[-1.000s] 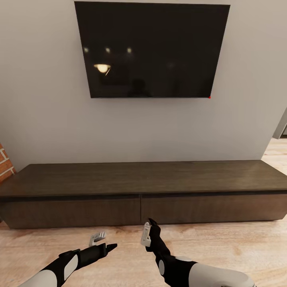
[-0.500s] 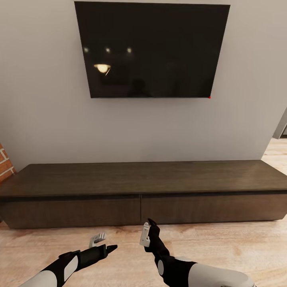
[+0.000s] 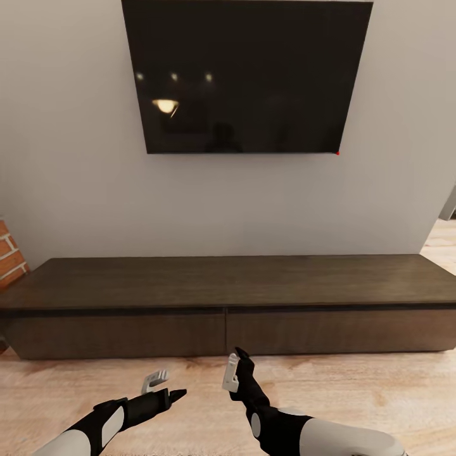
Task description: Place each of the two pumpkins and all three candles from the living room inside a cabinet in the living room (use any cabinet), then make sure every cabinet is closed, and position the cauldron so it is next to a table in the living room.
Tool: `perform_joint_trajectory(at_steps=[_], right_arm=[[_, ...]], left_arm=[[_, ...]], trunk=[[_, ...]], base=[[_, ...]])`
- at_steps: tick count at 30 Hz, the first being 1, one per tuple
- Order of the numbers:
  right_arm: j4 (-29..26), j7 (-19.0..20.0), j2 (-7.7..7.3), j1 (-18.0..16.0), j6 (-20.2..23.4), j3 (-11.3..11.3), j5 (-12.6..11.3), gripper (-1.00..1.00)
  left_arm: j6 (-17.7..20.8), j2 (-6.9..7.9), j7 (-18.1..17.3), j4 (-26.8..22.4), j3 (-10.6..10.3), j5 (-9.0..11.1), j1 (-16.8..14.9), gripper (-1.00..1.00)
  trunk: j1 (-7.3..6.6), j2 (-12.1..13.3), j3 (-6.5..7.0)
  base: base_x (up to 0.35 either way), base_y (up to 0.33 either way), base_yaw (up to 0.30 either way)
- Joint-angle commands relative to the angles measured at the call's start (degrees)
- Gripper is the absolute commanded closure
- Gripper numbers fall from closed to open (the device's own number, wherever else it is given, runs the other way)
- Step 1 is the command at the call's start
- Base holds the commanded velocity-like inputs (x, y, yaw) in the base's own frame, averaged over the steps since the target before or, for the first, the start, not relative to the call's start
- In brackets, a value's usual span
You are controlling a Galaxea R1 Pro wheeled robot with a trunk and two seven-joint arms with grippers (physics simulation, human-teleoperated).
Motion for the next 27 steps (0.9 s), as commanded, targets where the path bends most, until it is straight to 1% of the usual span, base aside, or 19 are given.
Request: perform_joint_trajectory(at_steps=[1, 20, 27], right_arm=[[0.0, -0.3, 0.02, -0.1, -0.1, 0.5, -0.6, -1.0], [-0.8, -0.3, 0.24, -0.1, -0.1, 0.5, -0.5, -1.0], [-0.9, -0.6, 0.35, -0.1, 0.1, 0.6, -0.1, -1.0]], left_arm=[[0.6, 0.0, -0.2, 0.0, 0.3, 0.2, 0.0, -1.0], [0.6, 0.0, -0.2, 0.0, 0.2, 0.2, 0.0, -1.0], [0.6, -0.03, -0.2, 0.0, 0.2, 0.2, 0.0, -1.0]], trunk=[[-0.01, 0.0, -0.14], [-0.01, 0.0, -1.79], [-0.01, 0.0, -1.95]], base=[[0.0, 0.0, 0.102], [0.0, 0.0, 0.112], [0.0, 0.0, 0.034]])
